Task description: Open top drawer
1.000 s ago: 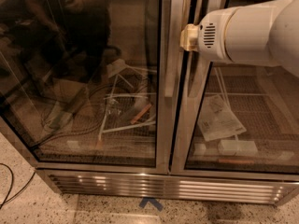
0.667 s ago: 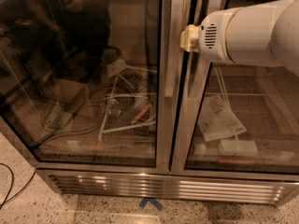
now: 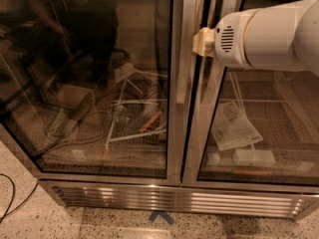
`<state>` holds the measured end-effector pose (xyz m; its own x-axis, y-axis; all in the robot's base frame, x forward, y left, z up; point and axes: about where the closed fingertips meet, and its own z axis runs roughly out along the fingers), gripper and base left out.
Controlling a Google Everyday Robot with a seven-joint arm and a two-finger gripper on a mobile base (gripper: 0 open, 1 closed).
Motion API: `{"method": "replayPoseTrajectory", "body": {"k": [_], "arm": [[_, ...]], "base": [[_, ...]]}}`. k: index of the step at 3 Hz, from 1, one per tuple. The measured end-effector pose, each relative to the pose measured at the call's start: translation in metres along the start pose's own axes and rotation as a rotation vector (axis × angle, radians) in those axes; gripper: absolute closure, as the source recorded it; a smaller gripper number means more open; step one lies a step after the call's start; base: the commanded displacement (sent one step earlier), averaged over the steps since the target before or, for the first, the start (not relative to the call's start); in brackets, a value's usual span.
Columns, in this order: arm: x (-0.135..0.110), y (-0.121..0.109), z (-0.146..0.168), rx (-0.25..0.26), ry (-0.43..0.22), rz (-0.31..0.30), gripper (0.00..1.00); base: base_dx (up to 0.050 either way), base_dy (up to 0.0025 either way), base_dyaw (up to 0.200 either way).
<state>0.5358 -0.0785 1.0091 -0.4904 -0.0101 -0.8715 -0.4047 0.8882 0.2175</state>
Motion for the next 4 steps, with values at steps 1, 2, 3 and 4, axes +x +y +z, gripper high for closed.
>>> {"method": "replayPoseTrajectory", "body": {"k": [1,2,3,4], "arm": [[0.0006,-0.0004,-0.0007,-0.003,0.010,0.003,1.00],[0.0006,-0.0006,0.0012,-0.007,0.028,0.005,1.00],[0.0020,-0.0009,-0.0016,-0.008,0.031,0.005,1.00],[0.0031,-0.0015,-0.0020,-0.010,0.043,0.007,1.00]], "base": [[0.000,0.00000,0.000],[0.000,0.00000,0.000],[0.000,0.00000,0.000],[0.000,0.00000,0.000]]}}
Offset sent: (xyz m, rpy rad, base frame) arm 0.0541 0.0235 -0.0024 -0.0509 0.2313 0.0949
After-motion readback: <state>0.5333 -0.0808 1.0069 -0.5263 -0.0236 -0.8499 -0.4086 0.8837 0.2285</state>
